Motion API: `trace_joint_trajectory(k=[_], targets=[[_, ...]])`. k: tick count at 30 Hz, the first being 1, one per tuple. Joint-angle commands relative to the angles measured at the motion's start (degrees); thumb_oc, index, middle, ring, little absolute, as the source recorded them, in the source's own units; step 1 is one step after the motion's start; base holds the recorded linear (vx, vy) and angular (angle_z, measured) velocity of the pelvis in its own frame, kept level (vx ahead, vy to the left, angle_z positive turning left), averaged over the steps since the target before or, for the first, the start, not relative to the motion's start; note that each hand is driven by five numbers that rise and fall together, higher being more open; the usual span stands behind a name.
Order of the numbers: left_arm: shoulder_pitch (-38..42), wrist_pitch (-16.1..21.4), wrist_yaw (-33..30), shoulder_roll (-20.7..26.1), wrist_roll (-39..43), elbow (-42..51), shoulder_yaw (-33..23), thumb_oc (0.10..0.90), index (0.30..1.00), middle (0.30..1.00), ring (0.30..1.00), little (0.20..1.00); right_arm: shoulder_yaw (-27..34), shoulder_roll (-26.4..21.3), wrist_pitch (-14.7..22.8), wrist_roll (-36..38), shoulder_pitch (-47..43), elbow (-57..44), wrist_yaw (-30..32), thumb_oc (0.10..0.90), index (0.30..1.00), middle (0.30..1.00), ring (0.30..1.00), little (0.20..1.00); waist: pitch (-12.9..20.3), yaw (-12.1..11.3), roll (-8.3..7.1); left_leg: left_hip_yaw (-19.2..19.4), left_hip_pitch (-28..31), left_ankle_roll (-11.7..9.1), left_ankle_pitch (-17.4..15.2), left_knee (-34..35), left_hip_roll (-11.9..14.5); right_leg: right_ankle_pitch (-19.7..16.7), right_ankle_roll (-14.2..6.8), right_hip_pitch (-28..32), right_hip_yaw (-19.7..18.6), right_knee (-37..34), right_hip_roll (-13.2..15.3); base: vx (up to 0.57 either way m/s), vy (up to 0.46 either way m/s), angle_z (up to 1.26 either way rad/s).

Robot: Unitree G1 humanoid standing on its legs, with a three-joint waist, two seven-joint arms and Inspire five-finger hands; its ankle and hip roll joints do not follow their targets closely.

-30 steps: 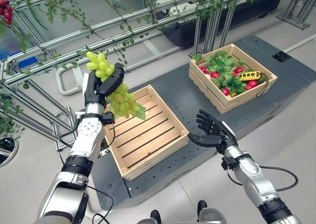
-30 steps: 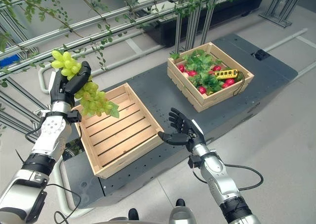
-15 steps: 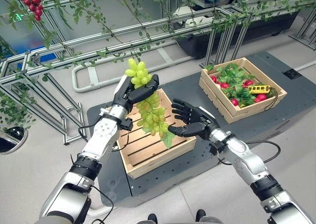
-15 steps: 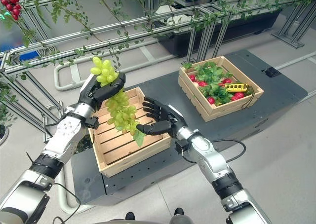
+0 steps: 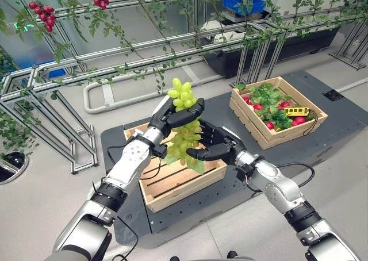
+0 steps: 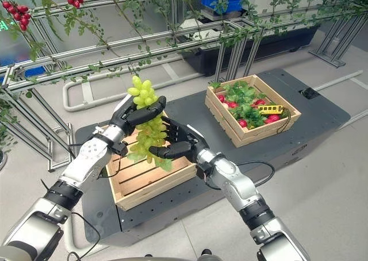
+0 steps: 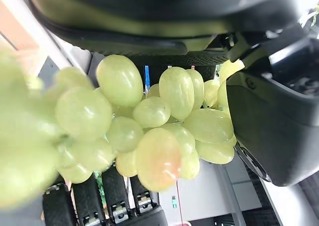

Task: Pick up the fruits from the basket on one side to the basket on the other side

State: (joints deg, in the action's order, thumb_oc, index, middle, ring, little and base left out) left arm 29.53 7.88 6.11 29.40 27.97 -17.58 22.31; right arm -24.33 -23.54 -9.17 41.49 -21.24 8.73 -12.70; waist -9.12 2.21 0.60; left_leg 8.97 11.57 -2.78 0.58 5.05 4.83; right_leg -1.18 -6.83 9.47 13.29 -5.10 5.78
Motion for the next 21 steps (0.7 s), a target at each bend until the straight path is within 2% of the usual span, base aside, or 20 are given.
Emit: trace_joint_trajectory(k=[1, 7, 15, 21], targets=[[12.64, 4.26, -0.17, -1.99, 4.27, 3.56, 1.18, 0.400, 0.300, 0.300, 0.300, 0.300, -2.04, 4.95, 4.12, 6.61, -7.11, -0.22, -0.57, 0.800, 0.900, 0.900, 0.900, 0.900, 7.03, -0.37, -0.28, 0.53, -2.07, 1.20, -2.42, -0.05, -1.57, 1.92, 3.38, 1.02, 1.34, 0.10, 0.12, 0.00, 0.000, 0.00], [13.09, 2.45, 0.34, -2.82, 4.78, 4.00, 2.32, 0.400, 0.300, 0.300, 0.300, 0.300, -2.12, 6.95, 5.40, 9.81, -8.48, -1.23, 0.07, 0.800, 0.900, 0.900, 0.900, 0.900, 7.09, -0.57, -0.40, 0.38, -2.10, 1.24, -2.52, -0.05, -1.51, 1.87, 3.24, 0.85, 1.21, 0.10, 0.12, 0.00, 0.000, 0.00], [13.08, 2.12, 2.05, -4.44, 8.33, 3.44, 2.39, 0.400, 0.300, 0.300, 0.300, 0.300, -2.67, 8.46, 5.67, 10.02, -9.64, -0.78, 0.43, 0.800, 0.900, 0.900, 0.900, 0.900, 7.50, -0.59, -0.49, 0.45, -2.04, 1.29, -2.44, -0.05, -1.26, 1.72, 3.19, 0.74, 0.87, 0.10, 0.16, 0.00, 0.000, -0.02], [12.96, 1.61, 2.25, -6.78, 8.81, 5.47, 2.88, 0.400, 0.300, 0.300, 0.300, 0.300, -2.05, 10.09, 7.83, 11.33, -10.62, -0.49, 1.74, 0.800, 0.900, 0.900, 0.900, 0.900, 7.47, -0.89, -0.57, 0.18, -2.12, 1.41, -2.54, -0.05, -1.22, 1.73, 3.19, 0.71, 1.14, 0.10, 0.22, 0.00, 0.000, 0.00]])
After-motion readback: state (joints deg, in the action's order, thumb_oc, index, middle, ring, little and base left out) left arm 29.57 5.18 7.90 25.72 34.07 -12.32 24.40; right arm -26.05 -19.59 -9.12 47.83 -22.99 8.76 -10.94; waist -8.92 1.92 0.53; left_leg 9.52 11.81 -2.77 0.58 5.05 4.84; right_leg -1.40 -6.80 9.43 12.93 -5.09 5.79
